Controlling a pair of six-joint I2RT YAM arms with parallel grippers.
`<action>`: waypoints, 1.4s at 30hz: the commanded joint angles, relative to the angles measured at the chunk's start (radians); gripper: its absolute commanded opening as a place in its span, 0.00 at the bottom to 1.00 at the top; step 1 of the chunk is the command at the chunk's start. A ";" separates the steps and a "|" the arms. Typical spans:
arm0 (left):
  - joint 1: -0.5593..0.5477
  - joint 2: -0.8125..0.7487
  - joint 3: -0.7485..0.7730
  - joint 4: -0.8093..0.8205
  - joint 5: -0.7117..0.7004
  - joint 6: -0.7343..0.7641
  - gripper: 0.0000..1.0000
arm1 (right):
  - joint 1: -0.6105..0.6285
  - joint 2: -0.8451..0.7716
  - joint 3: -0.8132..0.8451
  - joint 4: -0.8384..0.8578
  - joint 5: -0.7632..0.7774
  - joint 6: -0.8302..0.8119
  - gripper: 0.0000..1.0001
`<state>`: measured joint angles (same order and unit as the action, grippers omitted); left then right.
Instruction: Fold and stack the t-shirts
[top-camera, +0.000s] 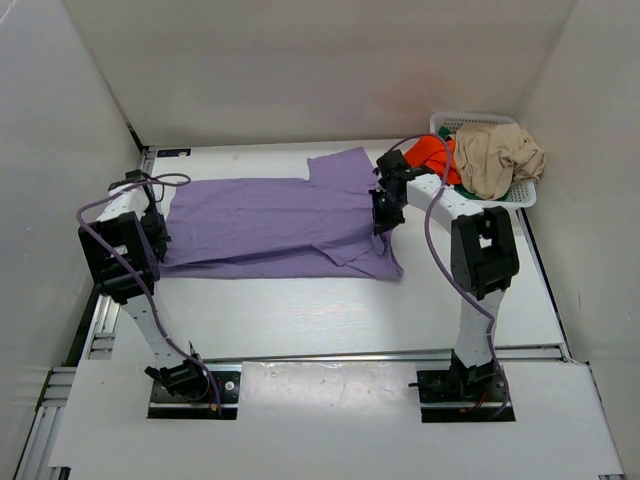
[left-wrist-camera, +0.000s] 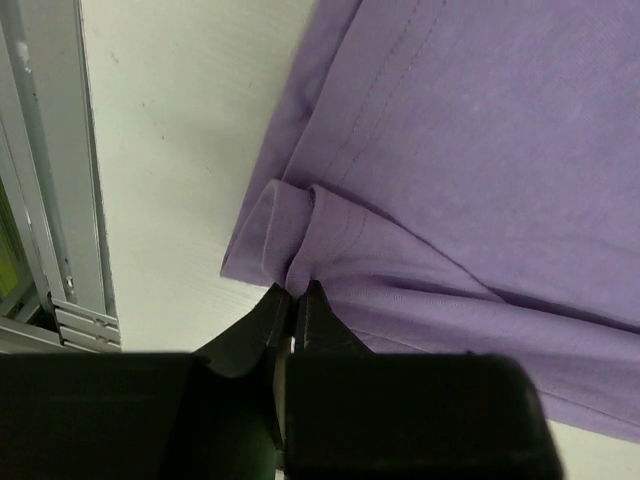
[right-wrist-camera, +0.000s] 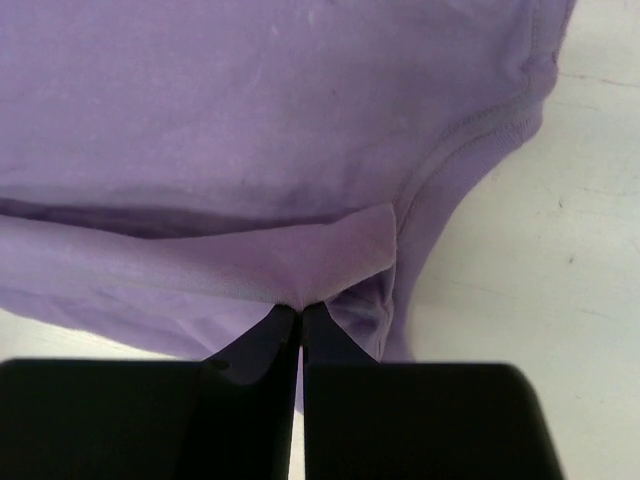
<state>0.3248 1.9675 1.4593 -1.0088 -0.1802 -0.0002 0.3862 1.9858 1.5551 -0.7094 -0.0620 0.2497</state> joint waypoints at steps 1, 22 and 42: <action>0.003 -0.002 0.068 0.029 -0.022 0.000 0.10 | -0.007 0.016 0.062 -0.013 0.018 -0.012 0.00; 0.108 0.140 0.363 -0.022 0.150 0.000 0.71 | -0.072 0.134 0.201 -0.035 -0.067 0.076 0.52; 0.108 -0.022 -0.056 0.108 0.182 0.000 0.77 | -0.102 -0.337 -0.380 0.028 -0.082 0.134 0.81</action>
<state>0.4389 1.9770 1.4025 -0.9405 -0.0437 0.0002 0.2951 1.6825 1.2488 -0.7193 -0.1078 0.3676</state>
